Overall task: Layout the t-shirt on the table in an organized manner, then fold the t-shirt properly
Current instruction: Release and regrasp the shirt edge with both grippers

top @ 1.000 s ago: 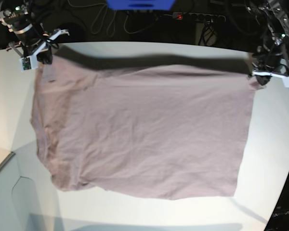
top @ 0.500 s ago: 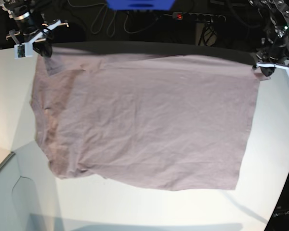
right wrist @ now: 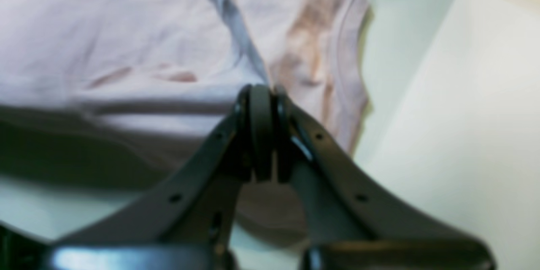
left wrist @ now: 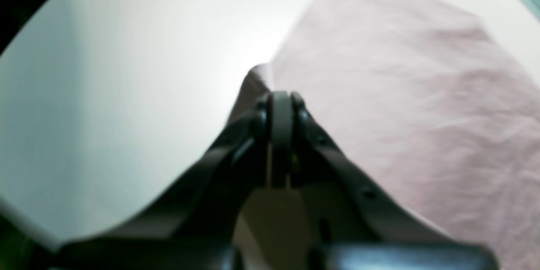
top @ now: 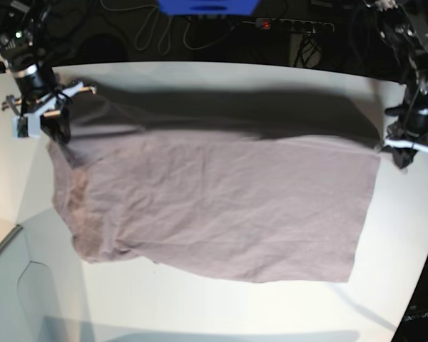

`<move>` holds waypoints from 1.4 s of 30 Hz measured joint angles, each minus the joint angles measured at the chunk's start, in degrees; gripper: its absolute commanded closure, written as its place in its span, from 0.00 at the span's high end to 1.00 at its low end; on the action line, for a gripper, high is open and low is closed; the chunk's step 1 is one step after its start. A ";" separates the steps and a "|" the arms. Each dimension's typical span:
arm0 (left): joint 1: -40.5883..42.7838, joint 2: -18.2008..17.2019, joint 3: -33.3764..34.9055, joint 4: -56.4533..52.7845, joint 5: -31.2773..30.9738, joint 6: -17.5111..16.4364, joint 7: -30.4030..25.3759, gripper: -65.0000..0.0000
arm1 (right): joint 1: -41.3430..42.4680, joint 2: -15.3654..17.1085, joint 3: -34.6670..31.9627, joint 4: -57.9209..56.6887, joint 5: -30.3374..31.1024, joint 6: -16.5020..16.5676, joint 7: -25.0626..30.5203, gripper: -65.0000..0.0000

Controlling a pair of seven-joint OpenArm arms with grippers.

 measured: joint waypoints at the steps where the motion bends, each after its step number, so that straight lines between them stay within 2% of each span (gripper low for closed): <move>1: -1.25 -0.37 1.33 -0.55 0.15 -0.11 0.02 0.00 | 1.31 0.57 -0.68 -0.72 0.24 -0.04 0.13 0.00; 7: -10.73 -0.70 6.43 -8.76 9.29 -0.35 -0.87 0.00 | 8.98 4.11 -3.26 -10.03 0.09 -0.11 0.22 0.00; 10: -14.45 -0.74 8.02 -14.03 11.30 -0.07 -0.83 0.00 | 11.93 5.81 -4.55 -14.62 -0.37 -0.09 -0.02 0.00; 14: -17.99 -0.68 8.02 -18.23 11.91 -0.07 -0.87 0.00 | 14.97 7.26 -5.22 -18.62 -0.35 -0.09 0.26 0.00; 20: -18.73 -0.81 7.61 -22.23 12.09 -0.04 -0.94 0.00 | 17.29 7.50 -5.64 -21.44 -0.50 -0.09 0.09 0.00; 23: -18.82 -0.81 7.61 -23.21 12.15 -0.02 -3.85 0.00 | 18.51 8.41 -6.97 -22.77 -0.50 -0.09 0.11 0.00; 25: -18.82 -0.81 7.61 -23.32 12.17 0.00 -5.73 0.00 | 18.64 8.50 -7.19 -22.91 -1.05 -0.09 0.42 0.00; 29: -18.67 -0.81 7.54 -23.32 12.04 0.00 -6.40 0.00 | 20.15 7.65 -7.10 -23.21 -8.22 -0.07 -0.13 0.00; 36: -18.64 -0.83 7.13 -23.39 11.91 -0.02 -6.51 0.00 | 21.99 6.32 -6.93 -23.21 -12.24 -0.09 -0.04 0.00; 42: -18.80 -0.85 2.38 -23.41 11.56 0.04 -6.47 0.00 | 23.56 5.53 -6.60 -23.21 -14.40 -0.07 0.07 0.00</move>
